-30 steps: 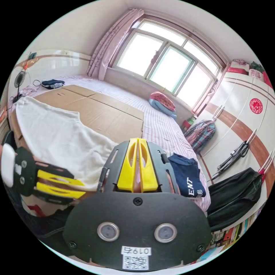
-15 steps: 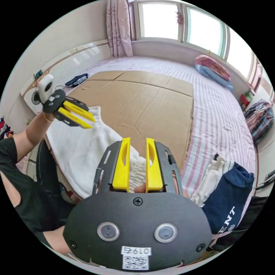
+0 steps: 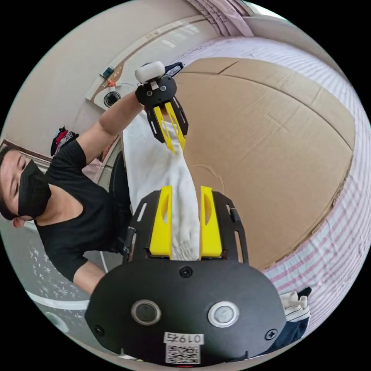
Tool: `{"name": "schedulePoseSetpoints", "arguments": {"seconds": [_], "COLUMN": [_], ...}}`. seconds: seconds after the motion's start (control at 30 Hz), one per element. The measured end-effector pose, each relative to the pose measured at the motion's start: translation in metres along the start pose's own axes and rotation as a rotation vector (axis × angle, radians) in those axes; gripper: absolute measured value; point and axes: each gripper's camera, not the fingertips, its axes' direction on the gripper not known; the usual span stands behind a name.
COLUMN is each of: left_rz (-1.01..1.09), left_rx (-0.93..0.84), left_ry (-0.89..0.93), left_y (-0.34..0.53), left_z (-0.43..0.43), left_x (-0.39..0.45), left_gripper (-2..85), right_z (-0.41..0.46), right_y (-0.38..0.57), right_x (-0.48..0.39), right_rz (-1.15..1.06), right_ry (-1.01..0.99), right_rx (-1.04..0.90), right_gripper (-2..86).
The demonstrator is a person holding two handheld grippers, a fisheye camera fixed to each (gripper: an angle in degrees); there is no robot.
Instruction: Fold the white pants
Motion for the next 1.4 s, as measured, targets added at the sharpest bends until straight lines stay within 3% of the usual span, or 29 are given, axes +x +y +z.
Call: {"name": "schedulePoseSetpoints", "arguments": {"seconds": [0.07, 0.17, 0.57, 0.77, 1.03, 1.23, 1.4], "left_rz": [-0.015, -0.025, -0.049, -0.052, 0.018, 0.014, -0.017], "left_rx": [0.016, -0.007, -0.035, -0.069, -0.068, -0.052, -0.044], "left_ry": [0.059, 0.102, 0.338, 0.387, 0.306, 0.289, 0.327], "left_y": [-0.003, -0.012, -0.046, -0.063, -0.078, -0.083, -0.088], "left_z": [0.021, 0.058, 0.175, 0.225, 0.266, 0.295, 0.317], "left_x": [-0.022, -0.05, -0.132, -0.154, -0.152, -0.152, -0.152], "left_gripper": [1.8, 2.6, 3.6, 1.5, 0.8, 0.8, 0.9], "right_z": [0.005, -0.002, -0.009, -0.023, -0.048, -0.052, -0.063], "right_y": [-0.013, -0.027, -0.079, -0.095, -0.097, -0.101, -0.104], "right_x": [0.036, 0.069, 0.108, 0.119, 0.117, 0.113, 0.115], "right_rz": [0.023, 0.042, 0.052, 0.038, 0.039, 0.036, 0.041], "right_ry": [-0.101, -0.235, -0.475, -0.518, -0.441, -0.431, -0.476], "right_rx": [-0.118, -0.133, -0.349, -0.32, -0.268, -0.254, -0.25], "right_gripper": [11.6, 13.4, 11.5, 2.0, -0.4, 1.1, 10.6]}}
